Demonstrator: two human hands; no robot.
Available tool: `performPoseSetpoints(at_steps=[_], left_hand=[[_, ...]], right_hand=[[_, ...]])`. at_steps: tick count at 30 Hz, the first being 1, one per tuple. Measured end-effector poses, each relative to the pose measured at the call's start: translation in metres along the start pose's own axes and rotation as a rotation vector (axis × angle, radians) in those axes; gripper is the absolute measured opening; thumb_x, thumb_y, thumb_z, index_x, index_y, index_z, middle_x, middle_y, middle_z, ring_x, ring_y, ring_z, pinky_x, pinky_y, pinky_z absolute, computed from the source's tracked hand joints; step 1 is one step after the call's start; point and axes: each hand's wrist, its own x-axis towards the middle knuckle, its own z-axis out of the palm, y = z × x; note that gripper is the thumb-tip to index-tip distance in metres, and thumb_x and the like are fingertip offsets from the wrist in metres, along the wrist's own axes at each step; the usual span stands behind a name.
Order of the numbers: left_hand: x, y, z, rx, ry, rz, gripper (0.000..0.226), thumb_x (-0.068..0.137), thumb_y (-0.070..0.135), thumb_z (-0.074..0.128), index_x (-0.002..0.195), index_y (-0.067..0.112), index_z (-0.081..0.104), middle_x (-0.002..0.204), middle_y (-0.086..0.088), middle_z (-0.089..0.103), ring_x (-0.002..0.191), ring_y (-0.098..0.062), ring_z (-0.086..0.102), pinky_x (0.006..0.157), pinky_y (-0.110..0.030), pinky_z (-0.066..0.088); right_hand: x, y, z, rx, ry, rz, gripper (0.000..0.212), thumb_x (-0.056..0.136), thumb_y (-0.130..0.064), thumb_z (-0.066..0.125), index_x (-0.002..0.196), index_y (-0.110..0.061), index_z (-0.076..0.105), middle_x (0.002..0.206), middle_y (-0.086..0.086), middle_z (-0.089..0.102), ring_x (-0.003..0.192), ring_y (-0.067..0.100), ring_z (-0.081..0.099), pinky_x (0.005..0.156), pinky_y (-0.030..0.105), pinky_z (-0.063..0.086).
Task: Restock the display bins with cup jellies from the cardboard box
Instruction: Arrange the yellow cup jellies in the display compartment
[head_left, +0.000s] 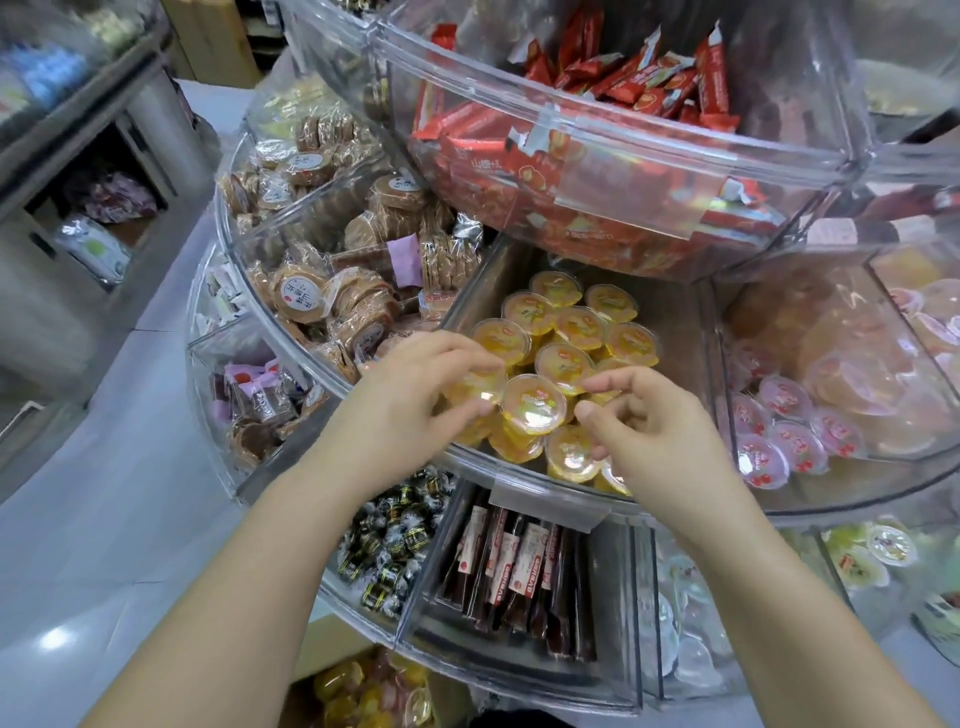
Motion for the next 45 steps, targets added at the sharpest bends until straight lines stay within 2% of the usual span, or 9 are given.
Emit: performPoseSetpoints(at_steps=[6,12,17,20,26,32,35,41,45], left_hand=[[-0.105,-0.004,-0.03,-0.284,0.395,-0.229,0.016,0.082,0.031,0.062,0.097,0.036,0.065,0.098,0.022,0.066,0.096,0.002,0.06,0.086,-0.011,0.043],[-0.27,-0.056,0.005,-0.409,0.562,-0.751,0.026,0.083,0.018,0.065,0.087,0.044,0.065,0.09,0.021,0.068,0.083,0.0,0.062,0.074,-0.005,0.043],[-0.405,-0.129,0.114,-0.494,0.374,-1.157,0.031,0.083,0.009,0.064,0.085,0.04,0.064,0.081,0.014,0.068,0.08,0.003,0.061,0.071,-0.003,0.044],[-0.458,-0.176,0.206,-0.544,0.155,-1.325,0.029,0.085,0.007,0.062,0.088,0.037,0.06,0.084,0.008,0.067,0.079,0.006,0.059,0.07,0.0,0.041],[-0.5,-0.292,0.39,-0.535,-0.241,-1.495,0.04,0.084,0.021,0.064,0.122,0.012,0.055,0.12,-0.009,0.061,0.111,-0.026,0.057,0.09,-0.024,0.04],[-0.51,-0.382,0.489,-0.436,-0.43,-1.569,0.043,0.09,0.033,0.055,0.123,0.006,0.053,0.126,-0.014,0.057,0.115,-0.031,0.054,0.091,-0.029,0.042],[-0.512,-0.398,0.521,-0.394,-0.629,-1.495,0.049,0.096,0.038,0.042,0.138,0.013,0.04,0.144,-0.013,0.04,0.131,-0.032,0.037,0.107,-0.039,0.029],[-0.512,-0.397,0.522,-0.374,-0.479,-1.662,0.067,0.072,0.042,0.073,0.125,0.009,0.051,0.127,-0.015,0.051,0.113,-0.031,0.053,0.091,-0.035,0.046],[-0.498,-0.365,0.471,-0.473,-0.225,-1.591,0.052,0.071,0.031,0.07,0.119,0.018,0.058,0.122,-0.016,0.049,0.11,-0.033,0.052,0.099,-0.033,0.041]], right_hand=[[-0.046,-0.041,0.068,0.144,-0.285,-0.189,0.007,0.081,-0.029,0.06,0.086,-0.035,0.06,0.063,-0.007,0.057,0.066,0.019,0.06,0.062,0.027,0.048],[-0.101,0.003,0.206,-0.007,-0.695,-0.134,0.007,0.085,-0.029,0.059,0.089,-0.035,0.058,0.072,-0.004,0.059,0.066,0.012,0.058,0.064,0.026,0.047],[-0.134,0.16,0.334,-0.339,-0.967,0.134,0.006,0.087,-0.025,0.059,0.093,-0.027,0.059,0.081,-0.01,0.059,0.077,0.01,0.056,0.075,0.024,0.045],[-0.141,0.283,0.399,-0.576,-1.085,0.271,0.021,0.09,-0.022,0.056,0.108,-0.013,0.061,0.102,0.004,0.063,0.098,0.021,0.059,0.075,0.024,0.04],[-0.126,0.481,0.507,-0.93,-1.187,0.209,0.025,0.092,-0.022,0.049,0.108,-0.009,0.064,0.112,0.016,0.065,0.102,0.031,0.06,0.071,0.028,0.041],[-0.126,0.569,0.595,-1.034,-1.273,0.014,0.037,0.088,-0.031,0.057,0.12,-0.012,0.058,0.12,0.013,0.059,0.108,0.031,0.057,0.087,0.031,0.046],[-0.132,0.584,0.61,-1.231,-1.196,-0.147,0.028,0.085,-0.023,0.062,0.11,-0.01,0.061,0.114,0.01,0.061,0.103,0.03,0.06,0.077,0.03,0.045],[-0.119,0.562,0.592,-1.267,-1.239,-0.389,0.038,0.076,-0.039,0.067,0.104,-0.014,0.059,0.088,0.005,0.051,0.085,0.025,0.056,0.064,0.03,0.037],[-0.118,0.52,0.548,-1.02,-1.108,-0.095,0.035,0.07,-0.034,0.074,0.097,-0.013,0.063,0.09,0.005,0.063,0.084,0.024,0.062,0.067,0.029,0.046]])
